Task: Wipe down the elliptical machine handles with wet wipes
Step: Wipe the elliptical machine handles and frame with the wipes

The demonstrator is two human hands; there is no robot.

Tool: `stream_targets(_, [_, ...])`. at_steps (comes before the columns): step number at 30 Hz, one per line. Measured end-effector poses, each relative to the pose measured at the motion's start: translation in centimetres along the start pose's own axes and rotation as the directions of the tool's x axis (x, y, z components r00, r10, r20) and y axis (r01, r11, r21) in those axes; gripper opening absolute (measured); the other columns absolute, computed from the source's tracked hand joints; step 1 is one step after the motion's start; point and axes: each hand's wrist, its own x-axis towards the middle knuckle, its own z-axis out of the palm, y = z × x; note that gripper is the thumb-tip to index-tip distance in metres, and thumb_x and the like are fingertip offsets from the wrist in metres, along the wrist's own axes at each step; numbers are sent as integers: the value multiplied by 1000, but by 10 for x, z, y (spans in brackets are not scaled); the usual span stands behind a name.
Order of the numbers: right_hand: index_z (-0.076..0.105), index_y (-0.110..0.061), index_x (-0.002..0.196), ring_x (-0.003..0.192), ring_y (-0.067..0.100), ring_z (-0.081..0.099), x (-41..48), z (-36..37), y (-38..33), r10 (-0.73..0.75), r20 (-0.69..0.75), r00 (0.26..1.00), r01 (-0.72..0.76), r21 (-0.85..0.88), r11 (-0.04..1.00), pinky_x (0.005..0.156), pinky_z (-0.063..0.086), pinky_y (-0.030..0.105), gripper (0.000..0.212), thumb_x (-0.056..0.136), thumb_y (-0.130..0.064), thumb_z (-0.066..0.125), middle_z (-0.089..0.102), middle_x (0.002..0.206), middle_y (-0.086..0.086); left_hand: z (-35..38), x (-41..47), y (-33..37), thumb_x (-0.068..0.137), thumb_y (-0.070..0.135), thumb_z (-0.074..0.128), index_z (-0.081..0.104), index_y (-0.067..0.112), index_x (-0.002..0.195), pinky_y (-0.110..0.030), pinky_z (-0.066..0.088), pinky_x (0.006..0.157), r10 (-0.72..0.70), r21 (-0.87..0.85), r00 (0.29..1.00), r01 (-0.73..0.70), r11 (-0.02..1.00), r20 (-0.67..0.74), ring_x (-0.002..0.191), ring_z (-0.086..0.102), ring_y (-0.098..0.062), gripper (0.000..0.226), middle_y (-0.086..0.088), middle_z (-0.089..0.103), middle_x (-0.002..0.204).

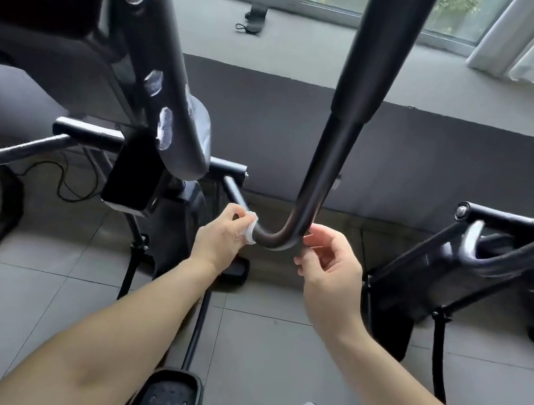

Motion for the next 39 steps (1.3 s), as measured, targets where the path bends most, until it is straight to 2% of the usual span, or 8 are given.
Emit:
stream_targets(3, [69,-24,114,77,16,68,-8,2,0,34,-8,999,-33,5,999,74,59,31,39,96,7,54,69,97,-3,-5,14,-6,99,34,63,68,36,106,-15,37,66,-138,-32,989,140,990,54,82,55,-9,9,22,53,99])
stream_targets(7, [66,-22,120,77,14,69,-16,2,0,69,-10,998,-69,20,997,73,59,29,39,97,7,55,68,99,3,-14,11,-1,97,35,62,75,36,96,-37,53,82,-272,-194,961,278,941,54,92,63,-16,13,12,62,99])
stream_targets(10, [64,-17,116,75,13,69,-23,1,1,95,-3,996,-94,40,995,72,58,29,33,96,8,56,69,100,5,-32,-10,16,88,29,71,76,35,82,-35,56,91,-314,-454,940,338,824,130,95,67,-7,10,10,72,99])
stream_targets(13, [66,-15,104,77,14,71,-30,1,4,131,39,991,-132,31,991,71,57,30,24,95,6,57,70,94,2,-61,-36,44,80,27,80,75,33,90,-30,55,79,-318,-570,928,370,734,193,86,66,-3,13,9,75,94])
stream_targets(17, [71,-13,110,94,19,72,-37,4,0,191,182,965,-213,106,971,69,59,25,18,97,-2,64,73,103,3,-102,-73,82,79,34,87,62,30,101,-23,54,65,-345,-607,925,366,705,157,86,66,-1,34,8,70,98])
stream_targets(21, [70,-12,123,100,13,75,-38,9,-14,186,342,921,-264,195,945,71,62,28,25,97,-16,71,76,113,0,-132,-100,107,82,38,86,70,26,93,-13,42,62,-296,-582,947,309,752,121,61,57,1,23,17,65,69])
stream_targets(28, [79,-15,105,89,16,75,-30,6,-38,66,539,840,-227,238,945,74,58,25,12,97,-20,72,80,98,4,-171,-121,130,89,37,80,78,33,104,-37,53,93,-204,-441,976,215,871,74,107,65,-10,16,12,70,109])
stream_targets(39, [76,-16,95,84,23,72,-5,-9,-83,-178,676,715,-169,414,894,73,57,30,3,94,-17,74,77,96,12,-225,-123,197,88,37,80,79,41,105,-42,54,100,-311,-401,946,249,882,-97,109,67,-10,17,13,72,106])
